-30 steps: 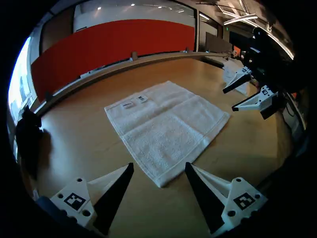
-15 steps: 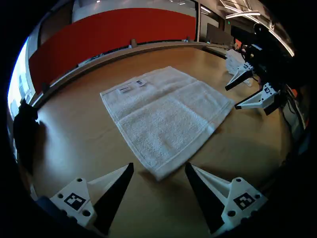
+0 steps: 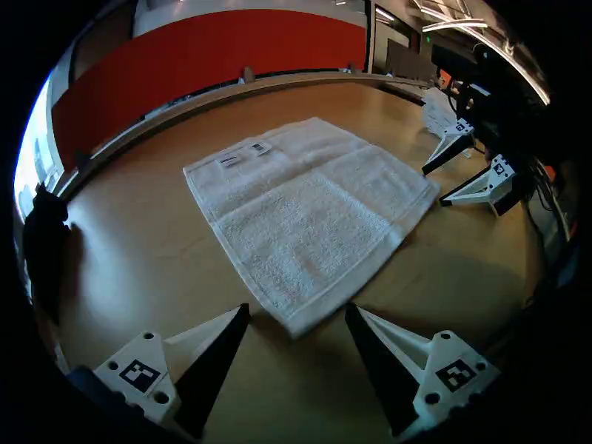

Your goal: Fold towel

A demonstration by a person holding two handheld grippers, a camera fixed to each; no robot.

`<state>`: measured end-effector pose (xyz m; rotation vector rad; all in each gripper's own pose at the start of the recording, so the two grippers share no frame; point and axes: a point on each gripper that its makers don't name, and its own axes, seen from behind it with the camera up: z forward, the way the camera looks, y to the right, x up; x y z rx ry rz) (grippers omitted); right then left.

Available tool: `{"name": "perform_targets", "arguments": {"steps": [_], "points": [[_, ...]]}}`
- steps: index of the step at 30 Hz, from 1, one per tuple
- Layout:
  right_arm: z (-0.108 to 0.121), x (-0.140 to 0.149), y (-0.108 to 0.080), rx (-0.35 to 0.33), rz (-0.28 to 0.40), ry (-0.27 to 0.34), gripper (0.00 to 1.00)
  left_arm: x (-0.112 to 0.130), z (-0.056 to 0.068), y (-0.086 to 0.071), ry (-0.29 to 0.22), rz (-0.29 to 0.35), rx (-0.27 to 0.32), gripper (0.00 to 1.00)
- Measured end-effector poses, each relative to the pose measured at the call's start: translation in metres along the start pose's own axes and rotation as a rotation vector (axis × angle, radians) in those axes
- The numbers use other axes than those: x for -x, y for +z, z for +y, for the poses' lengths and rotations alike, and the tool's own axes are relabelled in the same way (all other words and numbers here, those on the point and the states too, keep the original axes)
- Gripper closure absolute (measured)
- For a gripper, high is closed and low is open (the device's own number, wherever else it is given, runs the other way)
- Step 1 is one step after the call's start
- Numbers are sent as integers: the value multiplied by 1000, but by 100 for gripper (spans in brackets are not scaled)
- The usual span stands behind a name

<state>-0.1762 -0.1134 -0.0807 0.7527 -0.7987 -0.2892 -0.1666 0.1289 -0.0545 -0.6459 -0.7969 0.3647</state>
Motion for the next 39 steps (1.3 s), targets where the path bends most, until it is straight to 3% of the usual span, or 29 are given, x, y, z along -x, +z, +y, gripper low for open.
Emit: {"name": "perform_targets", "arguments": {"steps": [10,16,22,30,32,36,39], "points": [[4,0,-1,-3,-4,12,30,0,3,1,8,-14,9,8],[4,-1,-1,-12,-11,3,44,-1,5,2,11,-17,12,20],[0,-1,0,-18,-5,-4,57,-1,7,2,6,-20,9,23],[-1,-1,-2,-15,-9,7,76,-3,8,2,5,-26,5,49],[-1,0,-2,-17,-13,12,80,-3,8,2,2,-28,1,67],[-6,-1,-3,-34,-12,22,83,-4,8,3,-11,-33,-9,85],[-9,-4,-4,-39,-2,24,84,-4,7,4,-18,-37,-17,88]]}}
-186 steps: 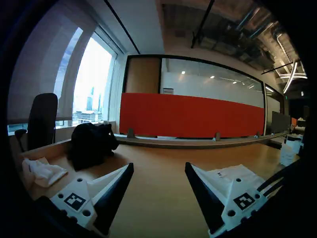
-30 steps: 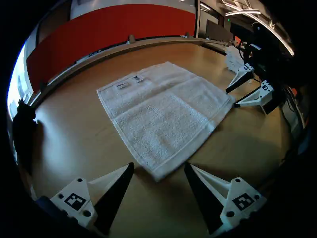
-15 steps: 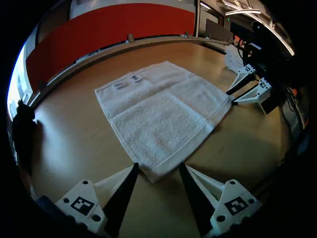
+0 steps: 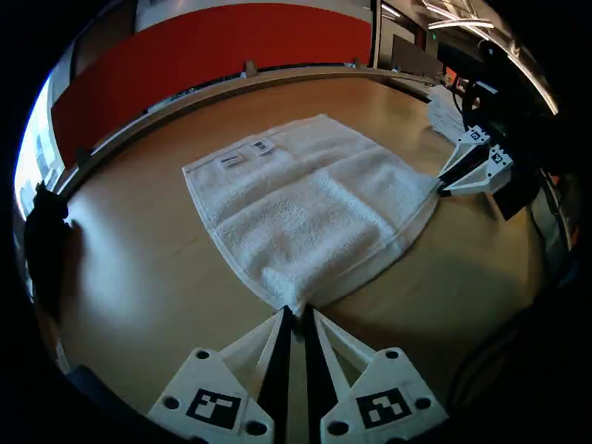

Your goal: Fold towel

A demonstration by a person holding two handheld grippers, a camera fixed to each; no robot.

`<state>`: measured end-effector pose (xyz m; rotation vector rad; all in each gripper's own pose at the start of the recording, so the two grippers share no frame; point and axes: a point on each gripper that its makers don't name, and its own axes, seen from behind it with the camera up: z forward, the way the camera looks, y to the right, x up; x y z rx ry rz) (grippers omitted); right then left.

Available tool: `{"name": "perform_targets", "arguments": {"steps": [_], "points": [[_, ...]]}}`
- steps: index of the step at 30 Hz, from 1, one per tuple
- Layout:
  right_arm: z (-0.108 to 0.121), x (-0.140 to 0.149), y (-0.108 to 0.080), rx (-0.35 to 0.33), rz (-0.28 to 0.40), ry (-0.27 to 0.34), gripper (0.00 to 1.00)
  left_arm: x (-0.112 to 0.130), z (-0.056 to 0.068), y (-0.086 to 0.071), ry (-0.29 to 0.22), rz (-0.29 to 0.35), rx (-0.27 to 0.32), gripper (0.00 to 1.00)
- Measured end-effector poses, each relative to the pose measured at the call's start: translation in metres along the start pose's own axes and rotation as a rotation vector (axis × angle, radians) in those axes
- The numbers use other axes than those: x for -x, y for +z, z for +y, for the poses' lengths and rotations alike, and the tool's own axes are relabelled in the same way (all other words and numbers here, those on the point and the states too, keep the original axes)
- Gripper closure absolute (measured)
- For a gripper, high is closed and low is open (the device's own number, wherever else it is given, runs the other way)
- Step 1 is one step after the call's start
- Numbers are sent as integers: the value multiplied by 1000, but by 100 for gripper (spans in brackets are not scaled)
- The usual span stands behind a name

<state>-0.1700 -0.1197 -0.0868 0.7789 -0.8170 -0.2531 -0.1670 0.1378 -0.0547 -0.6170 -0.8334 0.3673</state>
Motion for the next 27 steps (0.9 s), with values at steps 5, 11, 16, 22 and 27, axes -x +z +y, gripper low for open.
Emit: {"name": "perform_targets", "arguments": {"steps": [5,11,16,22,27], "points": [[-1,-4,-4,7,16,3,84,-1,1,-2,-9,-10,4,89],[1,-15,-15,24,47,9,84,-9,4,-12,-28,2,7,89],[0,-25,-29,35,70,7,84,-18,7,-26,-50,16,3,89],[-5,-33,-47,40,87,-5,84,-23,14,-45,-66,22,9,89],[-12,-37,-62,42,92,-16,84,-26,22,-60,-67,24,20,89]]}}
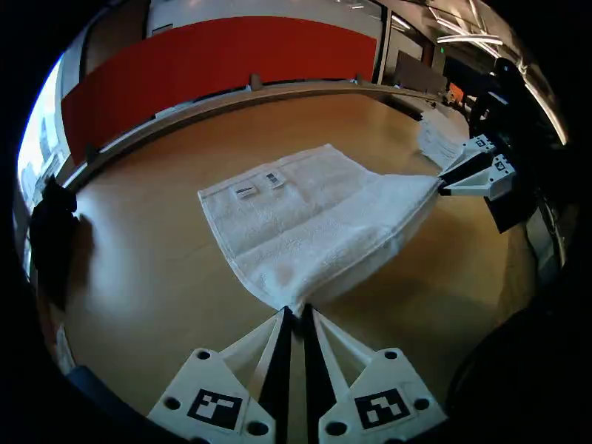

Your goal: Fold towel

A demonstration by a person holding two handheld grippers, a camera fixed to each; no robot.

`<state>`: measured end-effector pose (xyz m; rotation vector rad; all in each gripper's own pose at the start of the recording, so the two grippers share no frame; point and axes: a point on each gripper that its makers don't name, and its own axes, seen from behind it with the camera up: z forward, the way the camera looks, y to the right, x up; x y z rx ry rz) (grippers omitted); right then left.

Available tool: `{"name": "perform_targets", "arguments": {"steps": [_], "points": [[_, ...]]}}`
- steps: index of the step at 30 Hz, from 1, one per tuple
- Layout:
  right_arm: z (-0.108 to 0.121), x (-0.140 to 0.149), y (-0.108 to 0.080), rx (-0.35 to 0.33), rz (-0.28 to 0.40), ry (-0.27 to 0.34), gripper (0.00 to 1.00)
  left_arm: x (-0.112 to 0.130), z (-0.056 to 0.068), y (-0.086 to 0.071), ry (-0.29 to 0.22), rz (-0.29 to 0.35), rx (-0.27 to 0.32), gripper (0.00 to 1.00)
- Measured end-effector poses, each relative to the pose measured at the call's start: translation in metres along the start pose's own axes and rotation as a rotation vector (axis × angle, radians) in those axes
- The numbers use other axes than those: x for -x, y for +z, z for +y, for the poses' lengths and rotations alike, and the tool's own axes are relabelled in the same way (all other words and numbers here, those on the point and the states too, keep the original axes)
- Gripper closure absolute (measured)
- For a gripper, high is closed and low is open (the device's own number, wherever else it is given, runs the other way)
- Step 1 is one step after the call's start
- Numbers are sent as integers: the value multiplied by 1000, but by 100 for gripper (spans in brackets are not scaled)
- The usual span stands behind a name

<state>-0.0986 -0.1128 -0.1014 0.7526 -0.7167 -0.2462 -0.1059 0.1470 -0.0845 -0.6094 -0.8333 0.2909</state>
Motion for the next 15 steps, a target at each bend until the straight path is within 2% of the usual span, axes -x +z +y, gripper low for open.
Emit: {"name": "perform_targets", "arguments": {"steps": [15], "points": [[-14,-15,-39,11,20,-20,84,-5,22,-40,-49,15,8,89]]}}
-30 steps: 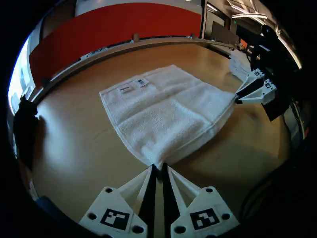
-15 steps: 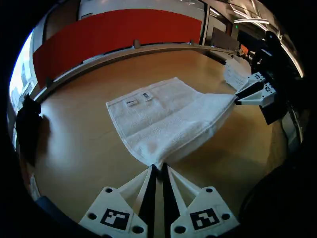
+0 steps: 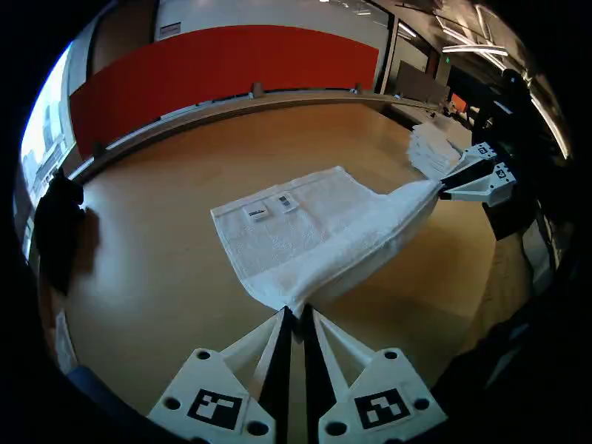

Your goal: Fold towel

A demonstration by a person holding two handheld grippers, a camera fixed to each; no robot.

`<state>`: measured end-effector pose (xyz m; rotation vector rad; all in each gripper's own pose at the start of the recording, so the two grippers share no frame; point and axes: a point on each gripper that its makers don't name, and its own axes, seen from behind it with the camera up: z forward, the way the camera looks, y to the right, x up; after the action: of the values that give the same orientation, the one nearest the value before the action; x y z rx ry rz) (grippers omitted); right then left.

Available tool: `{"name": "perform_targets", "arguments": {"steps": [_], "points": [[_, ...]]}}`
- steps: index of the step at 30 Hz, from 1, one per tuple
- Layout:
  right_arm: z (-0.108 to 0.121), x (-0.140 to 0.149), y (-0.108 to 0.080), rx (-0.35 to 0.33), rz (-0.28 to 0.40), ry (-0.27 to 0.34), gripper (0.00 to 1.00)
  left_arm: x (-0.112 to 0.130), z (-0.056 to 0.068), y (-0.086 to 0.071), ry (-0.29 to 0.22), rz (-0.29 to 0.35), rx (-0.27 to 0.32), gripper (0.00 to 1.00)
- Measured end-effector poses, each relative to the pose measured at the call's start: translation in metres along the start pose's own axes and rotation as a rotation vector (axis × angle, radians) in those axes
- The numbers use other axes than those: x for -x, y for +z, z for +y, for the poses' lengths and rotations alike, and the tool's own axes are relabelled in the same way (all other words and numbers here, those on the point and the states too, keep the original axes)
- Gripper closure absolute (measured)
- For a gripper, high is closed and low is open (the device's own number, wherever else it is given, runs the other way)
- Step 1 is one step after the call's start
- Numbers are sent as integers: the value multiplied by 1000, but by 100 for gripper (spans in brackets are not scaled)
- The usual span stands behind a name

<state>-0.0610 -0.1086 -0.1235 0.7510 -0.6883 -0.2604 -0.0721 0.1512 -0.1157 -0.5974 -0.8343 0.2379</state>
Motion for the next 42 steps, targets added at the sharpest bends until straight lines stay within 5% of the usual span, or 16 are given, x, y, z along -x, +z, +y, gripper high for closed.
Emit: {"name": "perform_targets", "arguments": {"steps": [14,24,42], "points": [[-8,-2,-22,-2,-7,-16,84,6,18,-24,-35,0,8,89],[-8,-2,-23,-5,-13,-22,84,6,21,-25,-49,-3,9,90],[25,-21,3,4,-40,-77,84,-22,-5,5,13,-37,-2,90]]}}
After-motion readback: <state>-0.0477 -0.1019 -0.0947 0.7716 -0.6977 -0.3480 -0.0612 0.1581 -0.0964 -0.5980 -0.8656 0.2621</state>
